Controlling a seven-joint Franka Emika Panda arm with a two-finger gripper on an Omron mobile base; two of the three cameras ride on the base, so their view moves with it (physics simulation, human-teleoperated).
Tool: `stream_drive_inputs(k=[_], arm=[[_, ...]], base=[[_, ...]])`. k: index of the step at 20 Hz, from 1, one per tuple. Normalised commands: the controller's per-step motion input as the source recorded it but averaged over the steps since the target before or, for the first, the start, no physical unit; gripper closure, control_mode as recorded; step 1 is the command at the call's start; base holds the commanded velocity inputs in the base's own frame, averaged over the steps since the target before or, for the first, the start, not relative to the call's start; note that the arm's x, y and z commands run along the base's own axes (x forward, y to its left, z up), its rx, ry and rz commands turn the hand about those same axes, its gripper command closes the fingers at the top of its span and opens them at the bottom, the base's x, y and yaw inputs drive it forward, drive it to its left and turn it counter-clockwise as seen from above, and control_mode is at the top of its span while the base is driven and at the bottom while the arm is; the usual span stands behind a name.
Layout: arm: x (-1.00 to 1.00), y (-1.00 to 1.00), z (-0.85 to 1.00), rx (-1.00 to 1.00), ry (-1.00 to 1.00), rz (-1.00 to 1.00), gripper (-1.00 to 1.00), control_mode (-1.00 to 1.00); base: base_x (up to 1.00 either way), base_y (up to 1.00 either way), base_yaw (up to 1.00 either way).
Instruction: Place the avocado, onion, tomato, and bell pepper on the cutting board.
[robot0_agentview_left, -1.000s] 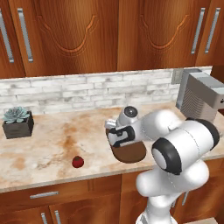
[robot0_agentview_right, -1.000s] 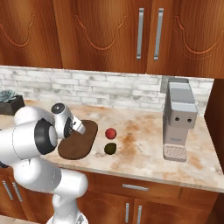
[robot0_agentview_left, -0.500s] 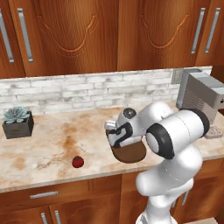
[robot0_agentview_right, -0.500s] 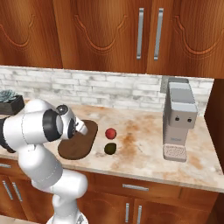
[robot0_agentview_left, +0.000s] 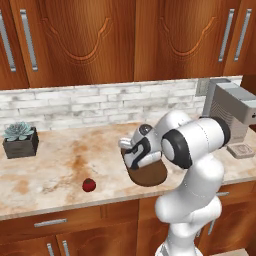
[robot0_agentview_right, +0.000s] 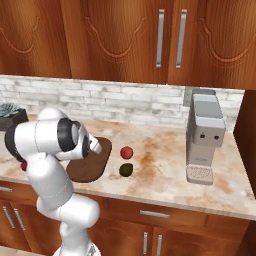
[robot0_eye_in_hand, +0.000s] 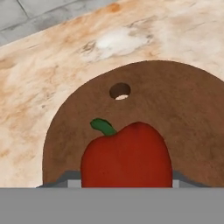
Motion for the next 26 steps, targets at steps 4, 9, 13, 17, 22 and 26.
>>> stream_drive_inputs(k=[4, 9, 13, 17, 22, 26], arm=[[0.13, 0.04, -0.13, 0.0, 0.0, 0.0, -1.0, -1.0], [0.0, -0.02, 0.0, 0.0, 0.0, 0.0, -1.0, -1.0], [0.0, -0.13, 0.1, 0.01, -0.02, 0.0, -1.0, -1.0], [0.0, -0.16, 0.26, 0.02, -0.05, 0.0, -1.0, -1.0], [0.0, -0.1, 0.31, 0.01, -0.03, 0.01, -1.0, -1.0], [-0.15, -0.25, 0.33, 0.0, 0.0, 0.01, -1.0, -1.0]], base=[[0.0, 0.0, 0.0], [0.0, 0.0, 0.0], [0.0, 0.0, 0.0], [0.0, 0.0, 0.0], [0.0, 0.0, 0.0], [0.0, 0.0, 0.0]])
